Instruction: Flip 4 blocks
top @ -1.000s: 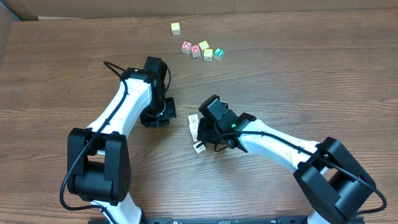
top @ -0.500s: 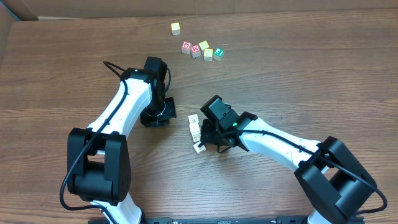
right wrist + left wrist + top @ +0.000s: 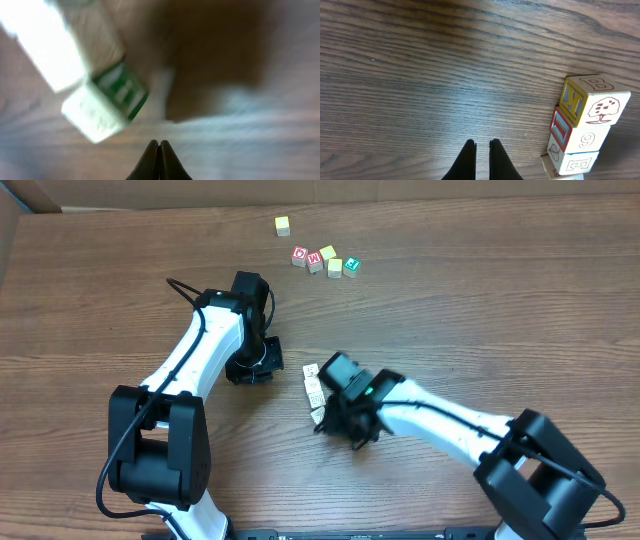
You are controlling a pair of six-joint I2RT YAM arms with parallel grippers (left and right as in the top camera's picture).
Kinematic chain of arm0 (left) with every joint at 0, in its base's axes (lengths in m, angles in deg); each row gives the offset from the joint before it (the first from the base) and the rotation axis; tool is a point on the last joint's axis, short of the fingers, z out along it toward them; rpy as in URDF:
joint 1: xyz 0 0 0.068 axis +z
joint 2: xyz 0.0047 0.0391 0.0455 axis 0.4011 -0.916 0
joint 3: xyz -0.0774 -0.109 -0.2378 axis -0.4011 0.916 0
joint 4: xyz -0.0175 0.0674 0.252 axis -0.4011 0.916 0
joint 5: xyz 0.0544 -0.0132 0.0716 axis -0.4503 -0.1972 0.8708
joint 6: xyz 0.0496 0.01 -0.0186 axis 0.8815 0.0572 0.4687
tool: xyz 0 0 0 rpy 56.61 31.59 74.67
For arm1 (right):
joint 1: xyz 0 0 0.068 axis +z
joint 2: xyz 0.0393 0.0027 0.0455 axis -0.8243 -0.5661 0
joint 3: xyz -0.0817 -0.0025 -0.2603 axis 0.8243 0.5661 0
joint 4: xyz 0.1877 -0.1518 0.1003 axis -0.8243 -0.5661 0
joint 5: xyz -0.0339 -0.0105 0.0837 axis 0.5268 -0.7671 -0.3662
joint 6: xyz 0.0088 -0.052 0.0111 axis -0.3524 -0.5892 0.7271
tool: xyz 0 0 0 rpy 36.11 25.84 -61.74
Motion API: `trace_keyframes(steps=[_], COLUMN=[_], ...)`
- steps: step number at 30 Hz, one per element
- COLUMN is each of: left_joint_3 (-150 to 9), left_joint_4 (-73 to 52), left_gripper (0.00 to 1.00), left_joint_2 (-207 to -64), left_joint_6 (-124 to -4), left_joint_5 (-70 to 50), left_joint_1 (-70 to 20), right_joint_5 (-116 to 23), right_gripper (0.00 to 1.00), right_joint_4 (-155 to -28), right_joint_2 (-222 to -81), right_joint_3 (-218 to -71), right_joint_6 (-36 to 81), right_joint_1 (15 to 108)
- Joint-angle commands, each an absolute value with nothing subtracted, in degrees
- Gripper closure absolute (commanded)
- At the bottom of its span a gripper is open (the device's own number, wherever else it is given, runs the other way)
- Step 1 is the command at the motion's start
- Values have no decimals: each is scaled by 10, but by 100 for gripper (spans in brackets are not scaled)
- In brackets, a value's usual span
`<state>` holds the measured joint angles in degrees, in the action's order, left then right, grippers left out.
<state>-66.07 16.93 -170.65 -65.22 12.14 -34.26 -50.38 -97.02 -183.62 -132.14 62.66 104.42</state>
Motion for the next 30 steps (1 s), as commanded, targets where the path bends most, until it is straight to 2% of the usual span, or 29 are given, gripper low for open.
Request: trace_keyframes(steps=[1,10,30], left_joint_3=[-656,-656,-656], left_joint_4=[169,169,165], left_gripper=[96,96,96], left_joint_2=[-1711,-1711,-1711], left_joint_6=[-663,-663,-663], left_joint_5=[116,115,115], left_joint_1=[-340,-340,-340], right_joint_5=[-448,-393,-394], right_gripper=[96,96,96], right_joint_4=[-964,-916,-874], right_joint_2=[-1819,-1822,-1825], right_joint_3=[-1328,-1325,-1305], right_joint_6=[692,707,724], right_joint_1=[1089,1105,1117])
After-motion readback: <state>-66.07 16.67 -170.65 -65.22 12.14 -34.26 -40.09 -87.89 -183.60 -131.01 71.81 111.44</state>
